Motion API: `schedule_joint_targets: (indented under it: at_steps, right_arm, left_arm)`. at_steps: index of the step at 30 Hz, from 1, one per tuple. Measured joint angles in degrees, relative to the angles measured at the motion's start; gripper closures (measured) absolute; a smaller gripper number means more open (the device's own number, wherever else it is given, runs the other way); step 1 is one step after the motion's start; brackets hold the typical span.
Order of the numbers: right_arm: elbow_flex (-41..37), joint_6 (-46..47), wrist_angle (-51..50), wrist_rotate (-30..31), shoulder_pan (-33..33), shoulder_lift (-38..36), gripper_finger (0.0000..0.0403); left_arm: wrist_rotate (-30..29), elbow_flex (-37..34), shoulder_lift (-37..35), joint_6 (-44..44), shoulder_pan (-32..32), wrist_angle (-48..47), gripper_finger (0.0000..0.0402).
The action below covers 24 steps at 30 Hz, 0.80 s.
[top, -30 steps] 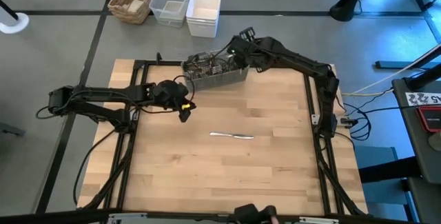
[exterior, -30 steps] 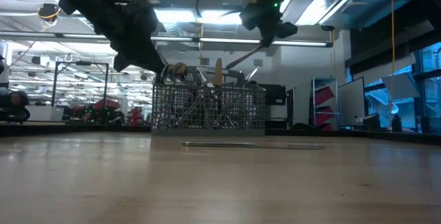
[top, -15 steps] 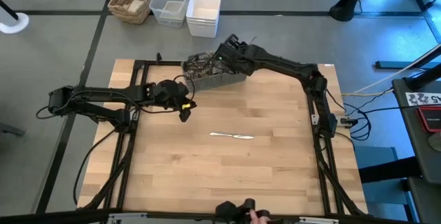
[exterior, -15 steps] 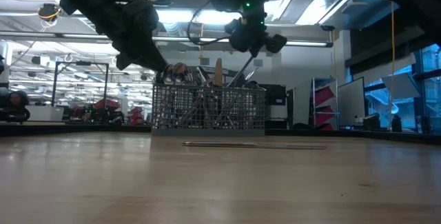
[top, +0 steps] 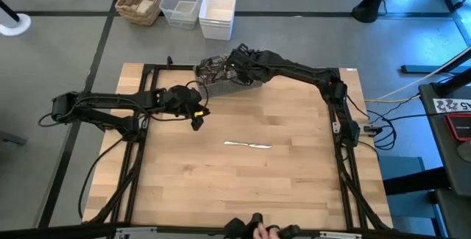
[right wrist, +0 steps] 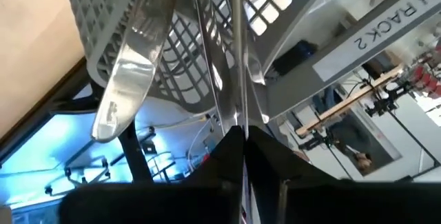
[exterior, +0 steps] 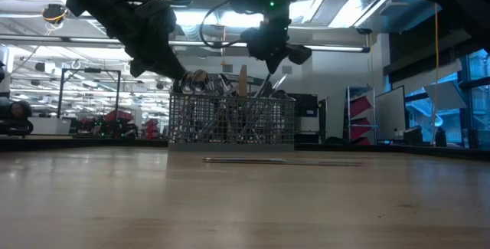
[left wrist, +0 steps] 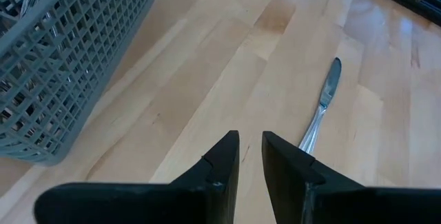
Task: Sort silverware
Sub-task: Put the silver knife into the silverware rack
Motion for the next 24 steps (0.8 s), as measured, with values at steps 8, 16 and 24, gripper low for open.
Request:
schedule_joint_targets:
  at_steps: [8,16,24]
  right_arm:
    - [0.0,0.0,0.1,-0.5,0.0,0.0,0.0378]
    - [0.0,0.7,1.4,-0.5,0.0,0.0,0.0377]
    - [0.0,-0.2,8.4,0.0,1.3,0.0,0.0375]
  left_arm:
    - [0.0,0.0,0.0,0.0,0.0,0.0,0.0345]
    - [0.0,0.0,0.0,0.0,0.0,0.0,0.0345]
    - [0.0,0.0,0.0,0.0,0.0,0.0,0.0345]
